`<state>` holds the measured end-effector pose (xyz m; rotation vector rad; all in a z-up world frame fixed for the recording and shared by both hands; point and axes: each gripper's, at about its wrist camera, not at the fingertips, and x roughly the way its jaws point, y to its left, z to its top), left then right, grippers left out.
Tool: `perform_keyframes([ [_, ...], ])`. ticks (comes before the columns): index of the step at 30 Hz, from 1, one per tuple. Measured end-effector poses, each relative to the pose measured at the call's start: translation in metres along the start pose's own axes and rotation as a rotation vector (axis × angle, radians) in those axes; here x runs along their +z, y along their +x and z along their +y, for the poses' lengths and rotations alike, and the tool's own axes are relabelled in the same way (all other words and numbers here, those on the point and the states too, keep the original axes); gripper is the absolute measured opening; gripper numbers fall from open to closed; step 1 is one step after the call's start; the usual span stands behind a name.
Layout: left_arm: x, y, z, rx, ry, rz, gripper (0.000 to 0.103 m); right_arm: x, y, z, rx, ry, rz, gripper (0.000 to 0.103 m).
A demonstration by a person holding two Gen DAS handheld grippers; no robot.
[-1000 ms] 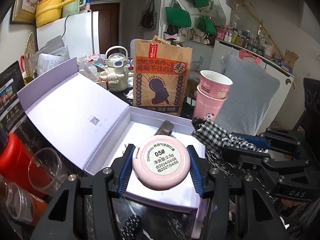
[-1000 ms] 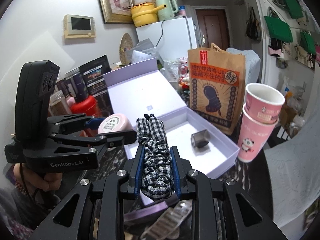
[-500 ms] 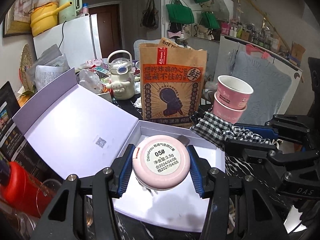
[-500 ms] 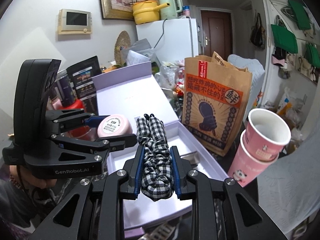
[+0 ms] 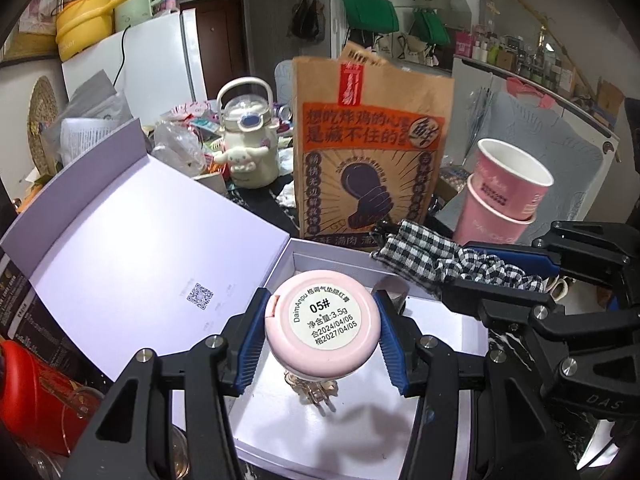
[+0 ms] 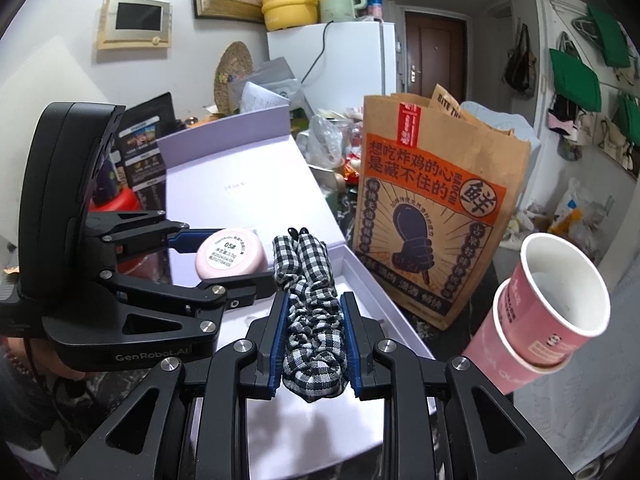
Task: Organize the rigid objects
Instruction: 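Lower the scrunchie and jar into the lavender box and open both grippers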
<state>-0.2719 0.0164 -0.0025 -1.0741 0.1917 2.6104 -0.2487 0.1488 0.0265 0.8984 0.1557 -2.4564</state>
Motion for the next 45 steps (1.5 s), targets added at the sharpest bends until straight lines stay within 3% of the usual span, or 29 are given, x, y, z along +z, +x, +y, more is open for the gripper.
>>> perform_keyframes([
  [22, -0.012, 0.075, 0.019, -0.001, -0.051, 0.149, 0.051, -0.010, 0.083, -0.033, -0.022, 0.066, 0.147, 0.025],
  [34, -0.020, 0.100, 0.022, 0.012, -0.073, 0.207, 0.051, -0.014, 0.105, -0.035, -0.020, 0.082, 0.216, 0.025],
  [45, -0.024, 0.106, 0.018, 0.023, -0.073, 0.236, 0.051, -0.013, 0.107, -0.033, -0.027, 0.082, 0.215, 0.028],
])
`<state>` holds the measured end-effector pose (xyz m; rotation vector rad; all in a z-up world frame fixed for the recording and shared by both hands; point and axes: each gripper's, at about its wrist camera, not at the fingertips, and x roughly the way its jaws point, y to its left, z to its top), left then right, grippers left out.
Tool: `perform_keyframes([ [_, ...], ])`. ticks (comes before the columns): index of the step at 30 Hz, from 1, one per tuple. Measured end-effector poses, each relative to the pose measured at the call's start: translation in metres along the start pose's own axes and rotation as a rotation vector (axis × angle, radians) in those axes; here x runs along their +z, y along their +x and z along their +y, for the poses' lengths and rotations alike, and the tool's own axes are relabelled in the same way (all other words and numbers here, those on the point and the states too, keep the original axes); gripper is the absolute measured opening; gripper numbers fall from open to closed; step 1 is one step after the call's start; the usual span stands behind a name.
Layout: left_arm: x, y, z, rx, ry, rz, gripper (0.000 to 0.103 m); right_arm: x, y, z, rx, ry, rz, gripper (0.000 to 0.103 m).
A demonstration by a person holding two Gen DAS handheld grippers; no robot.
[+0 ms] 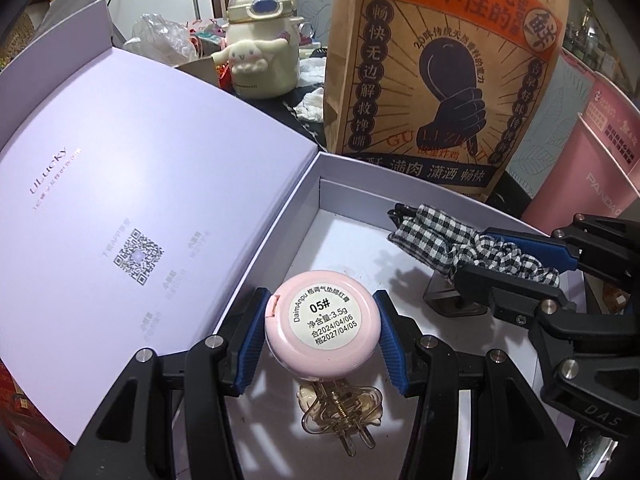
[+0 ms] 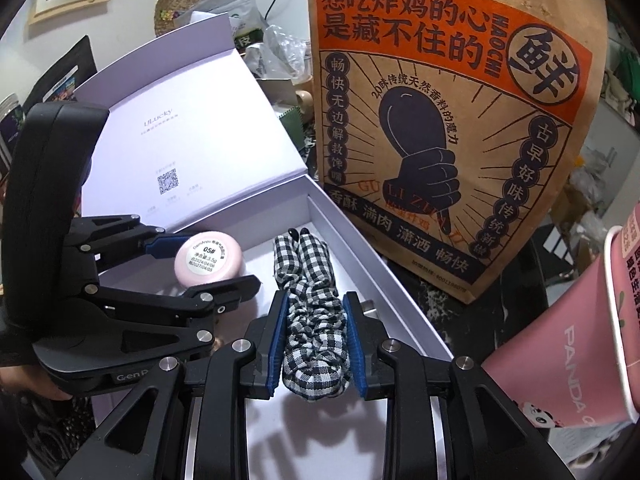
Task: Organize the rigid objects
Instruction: 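Lower the scrunchie and jar into the lavender box and open both grippers, then withdraw both grippers from the box back over the table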
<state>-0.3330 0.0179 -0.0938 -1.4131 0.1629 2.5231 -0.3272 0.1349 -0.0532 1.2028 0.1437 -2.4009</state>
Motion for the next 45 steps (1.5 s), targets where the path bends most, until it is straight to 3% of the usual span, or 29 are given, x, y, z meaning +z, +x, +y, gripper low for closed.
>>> perform_keyframes([
  [4, -0.001, -0.003, 0.003, -0.033, -0.031, 0.002, 0.051, 0.001, -0.001, -0.003, 0.010, 0.023, 0.009, 0.032],
  [9, -0.003, -0.003, 0.003, -0.023, -0.041, 0.025, 0.051, 0.002, -0.009, -0.004, 0.005, 0.032, 0.004, 0.034],
  [17, -0.006, -0.025, -0.007, -0.014, -0.028, -0.022, 0.081, 0.003, -0.028, -0.003, -0.023, 0.030, -0.018, 0.038],
  [34, 0.003, -0.070, -0.011, 0.031, -0.029, -0.134, 0.082, -0.001, -0.074, 0.006, -0.099, 0.023, -0.075, 0.038],
  [45, -0.003, -0.119, -0.014, 0.067, -0.026, -0.223, 0.082, 0.002, -0.113, 0.022, -0.142, -0.014, -0.157, 0.051],
])
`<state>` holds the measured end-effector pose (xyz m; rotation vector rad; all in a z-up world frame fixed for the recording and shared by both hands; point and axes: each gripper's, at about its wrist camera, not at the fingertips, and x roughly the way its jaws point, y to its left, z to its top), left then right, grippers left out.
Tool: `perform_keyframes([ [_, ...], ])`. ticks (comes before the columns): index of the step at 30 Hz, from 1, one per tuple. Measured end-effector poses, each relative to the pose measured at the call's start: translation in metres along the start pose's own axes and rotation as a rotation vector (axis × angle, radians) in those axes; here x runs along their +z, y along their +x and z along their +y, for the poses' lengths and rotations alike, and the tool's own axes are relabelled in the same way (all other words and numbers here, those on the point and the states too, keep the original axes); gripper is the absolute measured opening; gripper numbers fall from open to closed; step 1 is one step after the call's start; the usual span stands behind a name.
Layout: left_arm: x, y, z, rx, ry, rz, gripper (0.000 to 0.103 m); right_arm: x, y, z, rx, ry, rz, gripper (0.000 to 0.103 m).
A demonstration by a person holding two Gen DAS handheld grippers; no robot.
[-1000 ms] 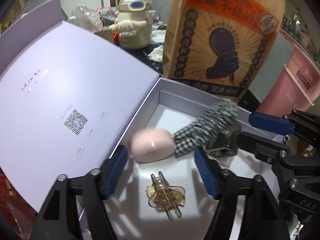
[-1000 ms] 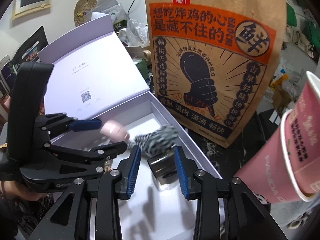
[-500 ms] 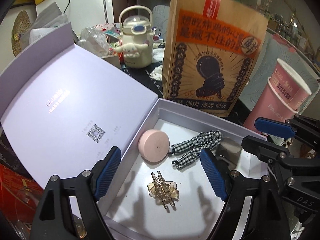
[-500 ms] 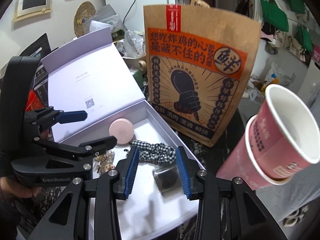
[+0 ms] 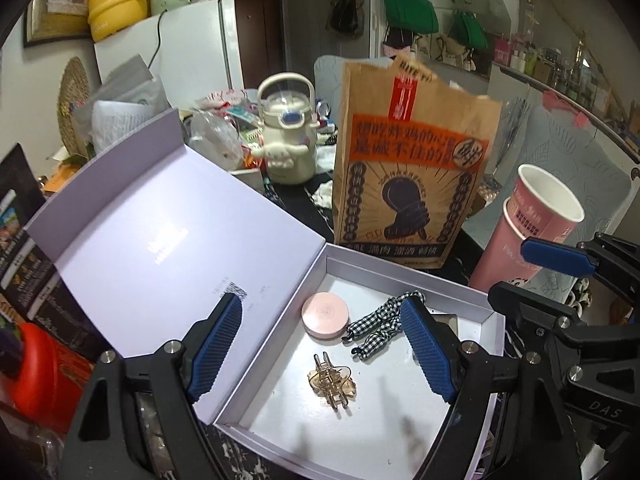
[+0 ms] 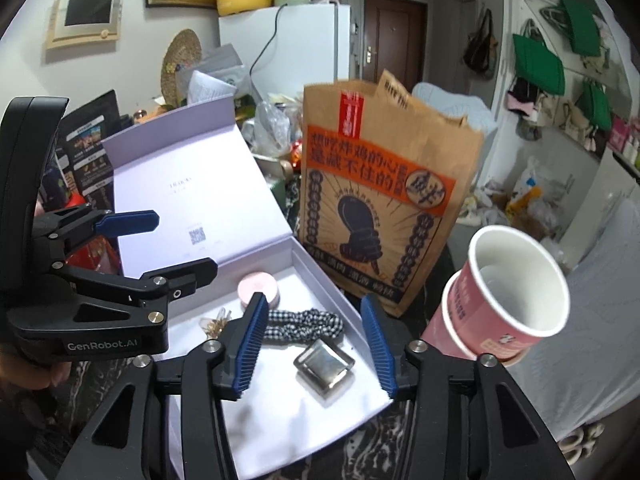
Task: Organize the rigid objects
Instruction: 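Withdraw both grippers from the box back over the table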
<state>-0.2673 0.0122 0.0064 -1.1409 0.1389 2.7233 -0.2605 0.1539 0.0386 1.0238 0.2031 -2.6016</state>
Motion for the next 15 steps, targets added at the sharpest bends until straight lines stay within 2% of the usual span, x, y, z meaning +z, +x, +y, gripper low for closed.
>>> perform_keyframes([
  [3, 0.001, -0.011, 0.000, 0.004, 0.000, -0.014, 0.094, 0.002, -0.012, 0.002, -0.009, -0.007, -0.020, 0.052],
  [4, 0.001, -0.014, 0.001, 0.004, 0.000, -0.023, 0.100, 0.002, -0.016, 0.003, -0.011, -0.009, -0.026, 0.055],
  [5, 0.002, -0.017, 0.001, 0.005, 0.000, -0.029, 0.102, 0.003, -0.020, 0.004, -0.013, -0.011, -0.033, 0.059],
  [9, 0.001, -0.035, 0.000, 0.003, 0.003, -0.049, 0.102, 0.004, -0.038, 0.010, -0.027, -0.027, -0.069, 0.061],
  [11, 0.001, -0.043, 0.000, 0.002, 0.005, -0.057, 0.102, 0.004, -0.045, 0.013, -0.028, -0.040, -0.082, 0.071],
  [15, -0.002, -0.059, -0.002, 0.009, 0.014, -0.077, 0.102, 0.002, -0.061, 0.016, -0.043, -0.052, -0.112, 0.074],
])
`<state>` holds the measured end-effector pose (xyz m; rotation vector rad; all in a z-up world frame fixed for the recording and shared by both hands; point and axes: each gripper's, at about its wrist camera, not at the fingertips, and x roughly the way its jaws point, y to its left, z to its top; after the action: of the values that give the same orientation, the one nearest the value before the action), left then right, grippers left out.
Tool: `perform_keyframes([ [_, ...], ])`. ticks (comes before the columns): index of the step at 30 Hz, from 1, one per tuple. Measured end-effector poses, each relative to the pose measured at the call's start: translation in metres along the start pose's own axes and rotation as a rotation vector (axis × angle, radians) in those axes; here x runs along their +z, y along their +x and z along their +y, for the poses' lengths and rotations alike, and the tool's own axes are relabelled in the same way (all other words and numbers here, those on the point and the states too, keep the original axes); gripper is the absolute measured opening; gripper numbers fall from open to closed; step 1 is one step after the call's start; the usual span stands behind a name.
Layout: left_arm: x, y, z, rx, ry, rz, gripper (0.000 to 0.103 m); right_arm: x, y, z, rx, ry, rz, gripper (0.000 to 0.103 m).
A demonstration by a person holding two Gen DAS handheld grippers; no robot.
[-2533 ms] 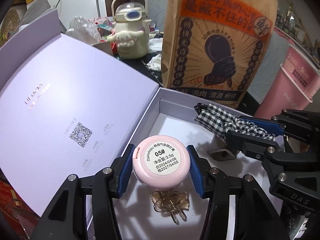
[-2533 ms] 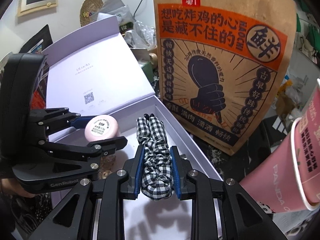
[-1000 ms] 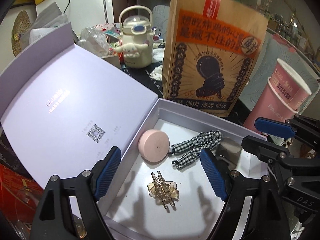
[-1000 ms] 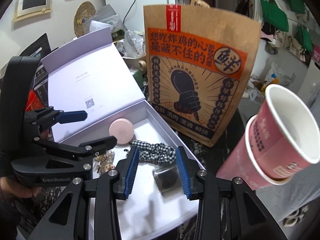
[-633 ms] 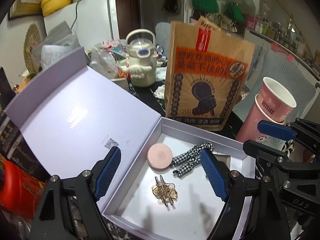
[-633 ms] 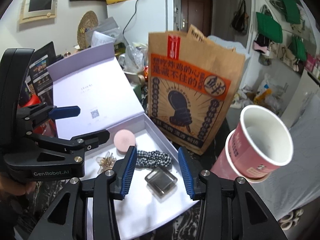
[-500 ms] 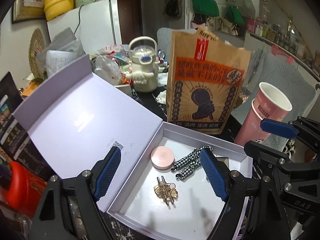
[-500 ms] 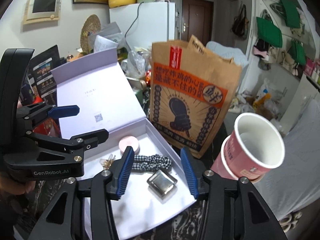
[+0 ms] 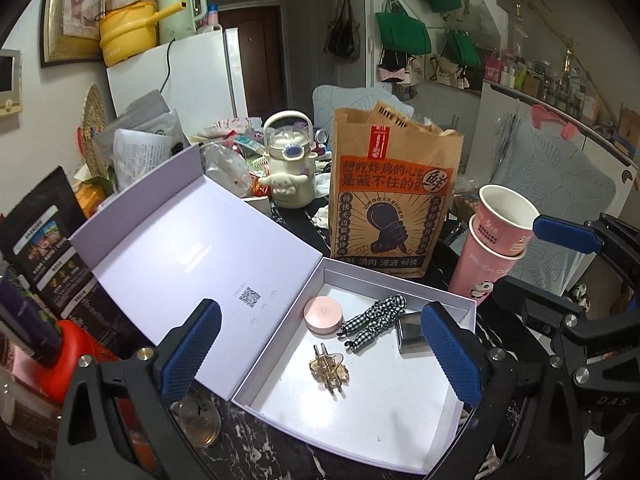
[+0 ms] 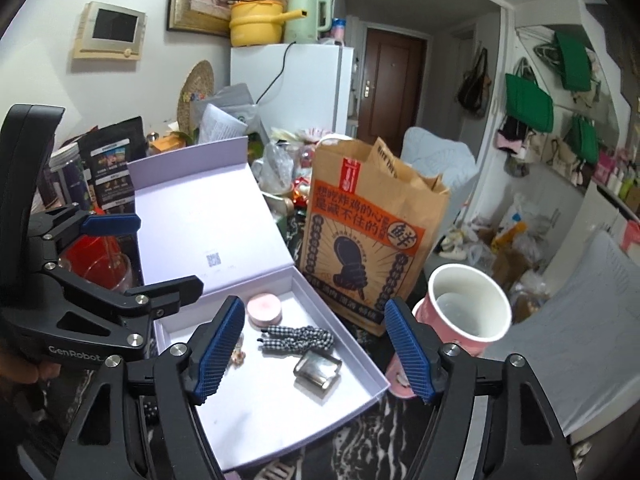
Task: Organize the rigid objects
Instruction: 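Withdraw both grippers from the box back over the table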
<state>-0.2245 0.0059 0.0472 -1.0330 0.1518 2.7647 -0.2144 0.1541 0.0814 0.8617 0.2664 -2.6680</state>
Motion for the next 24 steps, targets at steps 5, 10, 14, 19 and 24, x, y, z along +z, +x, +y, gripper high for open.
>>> perform_keyframes([
  [5, -0.004, -0.017, 0.000, -0.005, -0.005, -0.004, 0.102, -0.003, -0.015, 0.001, -0.004, 0.004, -0.018, 0.082],
  [10, -0.009, -0.036, -0.001, 0.017, -0.003, -0.037, 0.102, -0.009, -0.027, 0.005, -0.012, 0.009, -0.021, 0.085],
  [14, -0.012, -0.050, -0.003, 0.039, 0.010, -0.060, 0.102, -0.014, -0.037, 0.007, -0.010, 0.012, -0.019, 0.086],
  [19, -0.018, -0.064, -0.006, 0.061, 0.027, -0.084, 0.102, -0.021, -0.049, 0.008, -0.006, 0.030, -0.018, 0.086],
  [24, -0.026, -0.070, -0.010, 0.043, 0.042, -0.069, 0.102, -0.030, -0.062, 0.009, 0.013, 0.049, -0.012, 0.086],
])
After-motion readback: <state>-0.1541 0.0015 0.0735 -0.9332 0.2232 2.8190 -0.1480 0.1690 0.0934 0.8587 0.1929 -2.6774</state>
